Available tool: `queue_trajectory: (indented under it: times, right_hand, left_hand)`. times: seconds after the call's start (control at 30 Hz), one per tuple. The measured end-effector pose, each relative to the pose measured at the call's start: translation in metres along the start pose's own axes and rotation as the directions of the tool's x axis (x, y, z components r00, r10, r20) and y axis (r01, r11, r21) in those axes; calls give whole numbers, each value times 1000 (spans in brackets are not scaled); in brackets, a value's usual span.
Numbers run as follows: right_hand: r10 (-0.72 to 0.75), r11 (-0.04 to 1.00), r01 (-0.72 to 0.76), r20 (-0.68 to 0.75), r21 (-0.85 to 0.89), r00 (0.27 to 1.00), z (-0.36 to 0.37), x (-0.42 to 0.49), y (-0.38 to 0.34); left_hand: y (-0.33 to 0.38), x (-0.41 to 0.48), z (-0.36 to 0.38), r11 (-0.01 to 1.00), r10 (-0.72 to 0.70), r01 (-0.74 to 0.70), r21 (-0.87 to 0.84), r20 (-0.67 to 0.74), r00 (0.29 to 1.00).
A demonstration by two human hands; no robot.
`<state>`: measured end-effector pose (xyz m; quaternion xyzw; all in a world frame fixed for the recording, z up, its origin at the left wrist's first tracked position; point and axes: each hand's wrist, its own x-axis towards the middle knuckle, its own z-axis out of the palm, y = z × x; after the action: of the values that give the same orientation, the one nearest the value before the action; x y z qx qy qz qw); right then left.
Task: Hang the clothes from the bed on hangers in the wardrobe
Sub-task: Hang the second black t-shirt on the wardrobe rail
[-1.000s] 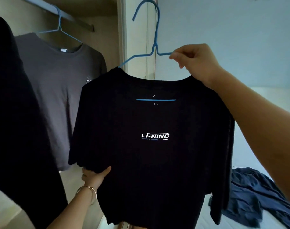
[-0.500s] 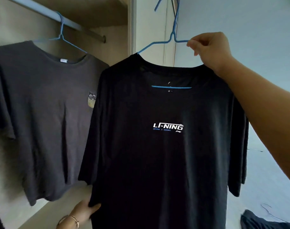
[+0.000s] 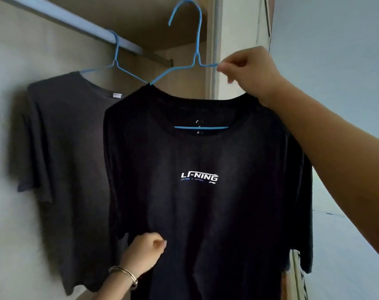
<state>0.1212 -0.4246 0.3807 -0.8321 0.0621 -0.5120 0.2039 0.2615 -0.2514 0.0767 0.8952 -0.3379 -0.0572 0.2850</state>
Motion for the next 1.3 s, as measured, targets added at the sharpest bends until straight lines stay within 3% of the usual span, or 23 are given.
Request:
queue_trajectory:
  times: [0.03, 0.1, 0.23, 0.33, 0.47, 0.6, 0.77, 0.9, 1.03, 1.2, 1.3]
  right_hand:
    - [-13, 1000, 13, 23, 2, 1000, 12, 3, -3]
    - [-34, 999, 34, 67, 2, 997, 37, 9, -6]
    - [-25, 999, 17, 162, 47, 987, 91, 19, -10]
    - [-15, 983, -29, 240, 180, 971, 127, 33, -16]
    - [-13, 928, -115, 338, 355, 941, 161, 55, -19]
    - [-85, 785, -239, 481, 572, 873, 176, 85, -16]
    - [-85, 583, -353, 487, 732, 869, 187, 137, -19]
    - [-110, 481, -382, 487, 789, 867, 197, 175, -37]
    - [-207, 502, -345, 497, 793, 843, 210, 192, -45]
    - [-272, 677, -232, 530, 698, 803, 226, 176, -20]
    - [-293, 755, -100, 470, 648, 833, 243, 156, -5]
  left_hand:
    - [16, 1, -19, 987, 73, -87, -134, -109, 991]
    - [53, 5, -72, 925, 170, -280, -255, -380, 909]
    - [95, 10, -162, 775, 196, -519, -362, -642, 741]
    - [112, 38, -203, 703, 150, -535, -468, -638, 755]
    - [122, 91, -238, 733, -34, -371, -570, -575, 817]
    - [129, 134, -257, 738, -104, -363, -569, -627, 772]
    - [147, 166, -289, 713, -179, -419, -563, -723, 668]
    - [155, 181, -322, 713, -185, -426, -557, -736, 652]
    - [152, 189, -352, 726, -234, -402, -558, -750, 619]
    - [134, 192, -365, 741, -306, -313, -595, -713, 631]
    - [121, 197, -357, 741, -320, -290, -605, -699, 640]
